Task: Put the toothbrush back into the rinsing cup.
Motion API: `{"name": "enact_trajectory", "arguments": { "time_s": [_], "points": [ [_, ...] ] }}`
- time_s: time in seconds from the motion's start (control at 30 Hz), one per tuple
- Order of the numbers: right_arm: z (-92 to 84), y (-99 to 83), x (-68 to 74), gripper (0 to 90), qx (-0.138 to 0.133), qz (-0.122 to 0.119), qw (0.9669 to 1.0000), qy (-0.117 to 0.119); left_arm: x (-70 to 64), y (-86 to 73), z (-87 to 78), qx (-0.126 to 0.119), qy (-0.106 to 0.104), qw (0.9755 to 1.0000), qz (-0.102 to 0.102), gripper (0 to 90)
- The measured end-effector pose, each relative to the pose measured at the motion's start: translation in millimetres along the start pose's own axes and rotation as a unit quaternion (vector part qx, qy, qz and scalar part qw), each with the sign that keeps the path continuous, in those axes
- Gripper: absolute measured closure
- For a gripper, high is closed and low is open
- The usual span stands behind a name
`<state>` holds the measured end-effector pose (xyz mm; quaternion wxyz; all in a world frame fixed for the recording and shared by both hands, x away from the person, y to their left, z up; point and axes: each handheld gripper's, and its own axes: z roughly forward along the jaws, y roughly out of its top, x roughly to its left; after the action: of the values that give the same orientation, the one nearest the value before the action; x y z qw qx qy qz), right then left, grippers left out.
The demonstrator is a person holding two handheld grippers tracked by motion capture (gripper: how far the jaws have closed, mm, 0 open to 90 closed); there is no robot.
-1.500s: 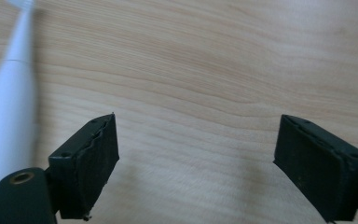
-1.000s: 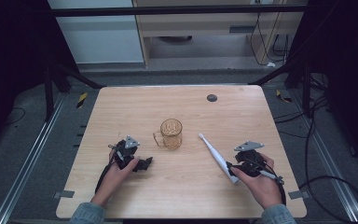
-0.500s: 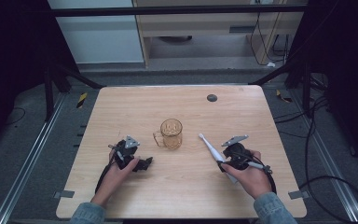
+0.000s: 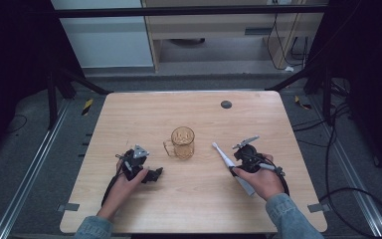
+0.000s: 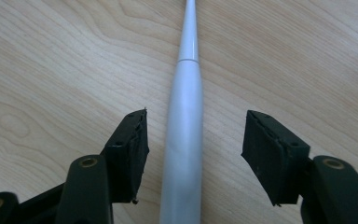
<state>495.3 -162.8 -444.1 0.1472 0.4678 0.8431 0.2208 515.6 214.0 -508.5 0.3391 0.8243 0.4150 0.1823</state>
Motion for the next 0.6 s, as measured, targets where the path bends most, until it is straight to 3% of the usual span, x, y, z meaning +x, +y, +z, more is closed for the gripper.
{"name": "enact_trajectory", "arguments": {
  "time_s": [0.37,0.6],
  "points": [
    [1.1,20.8,-5.6,47.7,0.022,0.001,0.9997,0.009,-0.1,0.0,0.1,0.000,0.000,1.0000,0.000,0.0],
    [15.4,29.5,-7.0,49.8,0.044,0.006,0.9987,0.026,0.0,0.0,0.0,0.000,0.000,1.0000,0.000,0.0]
  ]
}}
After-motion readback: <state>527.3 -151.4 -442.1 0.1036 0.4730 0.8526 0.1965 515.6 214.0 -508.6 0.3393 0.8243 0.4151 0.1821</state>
